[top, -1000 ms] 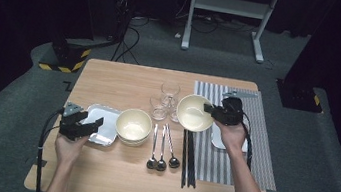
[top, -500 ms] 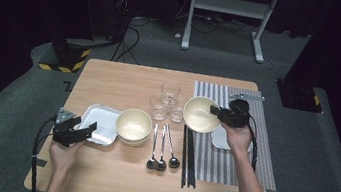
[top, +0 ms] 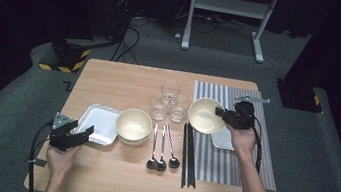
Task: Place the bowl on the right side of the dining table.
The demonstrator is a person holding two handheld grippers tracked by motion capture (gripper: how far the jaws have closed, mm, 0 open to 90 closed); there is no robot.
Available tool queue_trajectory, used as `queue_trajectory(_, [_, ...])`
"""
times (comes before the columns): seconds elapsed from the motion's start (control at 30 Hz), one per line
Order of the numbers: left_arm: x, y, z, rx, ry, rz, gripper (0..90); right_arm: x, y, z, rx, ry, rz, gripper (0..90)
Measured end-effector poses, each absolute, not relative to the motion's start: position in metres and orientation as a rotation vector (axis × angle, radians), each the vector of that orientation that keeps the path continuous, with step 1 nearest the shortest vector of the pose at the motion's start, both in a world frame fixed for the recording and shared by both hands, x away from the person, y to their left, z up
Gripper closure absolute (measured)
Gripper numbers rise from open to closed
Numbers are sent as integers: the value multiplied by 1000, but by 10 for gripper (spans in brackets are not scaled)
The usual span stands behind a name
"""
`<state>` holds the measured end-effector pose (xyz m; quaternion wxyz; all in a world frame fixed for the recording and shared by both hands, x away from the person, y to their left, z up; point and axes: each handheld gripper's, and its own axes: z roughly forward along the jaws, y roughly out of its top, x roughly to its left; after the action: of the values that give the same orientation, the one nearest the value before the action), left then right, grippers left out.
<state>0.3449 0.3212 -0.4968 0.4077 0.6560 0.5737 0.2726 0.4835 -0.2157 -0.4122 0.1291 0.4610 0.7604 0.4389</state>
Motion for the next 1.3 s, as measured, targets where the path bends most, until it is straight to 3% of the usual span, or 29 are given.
queue_trajectory(1.3, [325, 338, -521, 1656, 1460, 643, 286, 485, -269, -439, 1543, 2077, 1207, 820])
